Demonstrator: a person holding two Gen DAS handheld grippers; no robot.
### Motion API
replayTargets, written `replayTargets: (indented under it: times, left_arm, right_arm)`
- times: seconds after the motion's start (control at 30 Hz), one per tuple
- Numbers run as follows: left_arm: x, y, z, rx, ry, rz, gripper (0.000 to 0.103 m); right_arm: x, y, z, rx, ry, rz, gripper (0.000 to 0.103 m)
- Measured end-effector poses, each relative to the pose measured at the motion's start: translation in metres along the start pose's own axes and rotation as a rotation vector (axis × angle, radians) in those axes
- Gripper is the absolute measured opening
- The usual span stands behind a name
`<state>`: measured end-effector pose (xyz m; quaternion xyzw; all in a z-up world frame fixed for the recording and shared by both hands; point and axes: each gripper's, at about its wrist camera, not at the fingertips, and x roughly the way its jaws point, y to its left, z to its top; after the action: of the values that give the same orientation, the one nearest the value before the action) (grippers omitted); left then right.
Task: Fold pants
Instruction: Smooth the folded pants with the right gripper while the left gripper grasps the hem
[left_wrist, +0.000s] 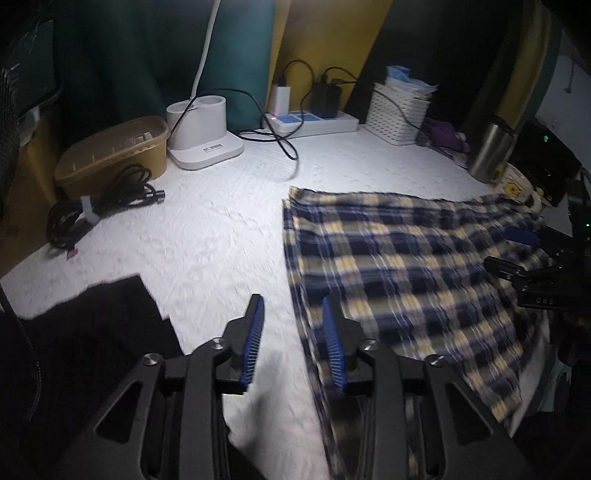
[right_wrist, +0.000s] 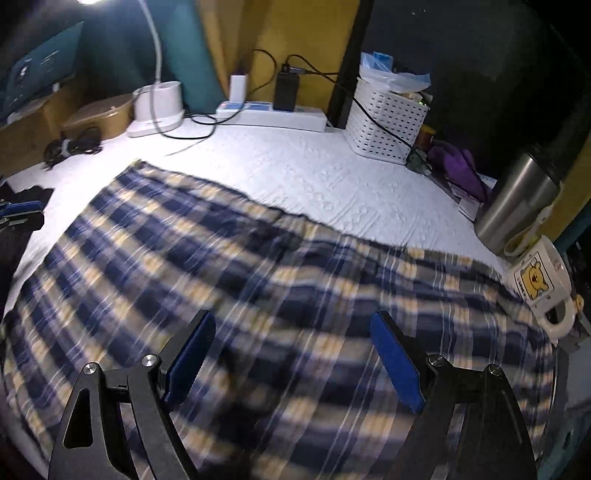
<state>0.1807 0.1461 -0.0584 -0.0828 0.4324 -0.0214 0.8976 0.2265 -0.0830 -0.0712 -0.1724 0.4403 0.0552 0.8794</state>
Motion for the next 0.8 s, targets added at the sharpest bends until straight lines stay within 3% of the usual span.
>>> replayTargets:
  times: [0.4,0.6,0.73,0.8]
  left_arm:
    - [-0.017,-0.015,-0.056,-0.009,0.036,-0.113,0.037]
    - [-0.020,-0.033,-0.072,0.046,0.038,-0.104,0.036]
    - [-0.022,-0.037,-0.079,0.068,0.037,-0.099,0.027]
    - [-0.023,-0.038,-0.081,0.066,0.034,-0.104,0.014]
  right_arm:
    - [-0.039,0.039,-0.050,0.011,-0.033,0.048,0.087]
    - [-0.051,0.050,-0.068,0.034,-0.048,0.097,0.087]
    - [-0.050,0.059,-0.076,0.042,-0.039,0.128,0.087]
    - [-0.049,0.065,-0.080,0.031,-0.033,0.139,0.087]
